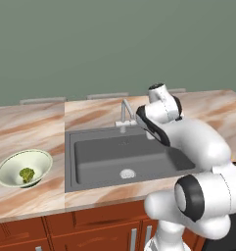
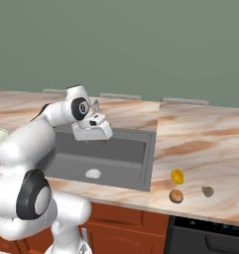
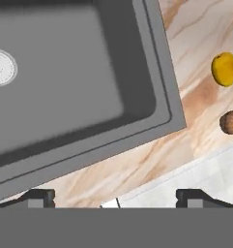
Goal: There is a mixed pile of frozen fruits and vegetables on the counter. Locate all the frozen vegetables and place the items in a bowl on the counter. Take all the frozen fruits and defrost them in a running sink.
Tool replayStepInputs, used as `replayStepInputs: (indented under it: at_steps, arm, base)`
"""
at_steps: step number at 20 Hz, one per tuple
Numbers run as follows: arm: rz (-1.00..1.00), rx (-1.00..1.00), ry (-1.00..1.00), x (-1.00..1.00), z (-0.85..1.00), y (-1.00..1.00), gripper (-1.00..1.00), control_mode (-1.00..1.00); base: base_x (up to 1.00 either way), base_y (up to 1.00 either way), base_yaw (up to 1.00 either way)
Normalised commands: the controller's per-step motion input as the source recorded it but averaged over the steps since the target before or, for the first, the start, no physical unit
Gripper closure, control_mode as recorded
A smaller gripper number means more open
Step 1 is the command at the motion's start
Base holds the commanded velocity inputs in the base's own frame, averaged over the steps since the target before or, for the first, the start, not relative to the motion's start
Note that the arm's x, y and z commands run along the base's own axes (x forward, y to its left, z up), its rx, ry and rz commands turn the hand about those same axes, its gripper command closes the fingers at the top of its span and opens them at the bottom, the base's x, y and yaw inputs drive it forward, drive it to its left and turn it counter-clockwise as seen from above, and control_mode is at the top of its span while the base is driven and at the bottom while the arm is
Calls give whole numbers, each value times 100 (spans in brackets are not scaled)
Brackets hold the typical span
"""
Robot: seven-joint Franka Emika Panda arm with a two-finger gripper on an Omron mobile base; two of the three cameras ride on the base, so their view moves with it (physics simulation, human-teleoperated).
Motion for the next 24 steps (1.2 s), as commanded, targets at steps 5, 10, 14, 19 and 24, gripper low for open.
replayStepInputs:
  at_steps: [5, 10, 14, 19, 24]
  arm:
    - [70, 0, 0, 0, -2, -76, -100, -100]
    - [57, 0, 0, -15, -8, -45, -100, -100]
    - [-9, 12, 7, 25, 0, -65, -100, -100]
    - [-29, 16, 22, 57, -1, -100, -100, -100]
    - [-27, 12, 9, 25, -5, -94, -100, -100]
  base:
    - [0, 0, 0]
    - [0, 0, 0]
    - [0, 0, 0]
    - [0, 0, 0]
    - [0, 0, 0]
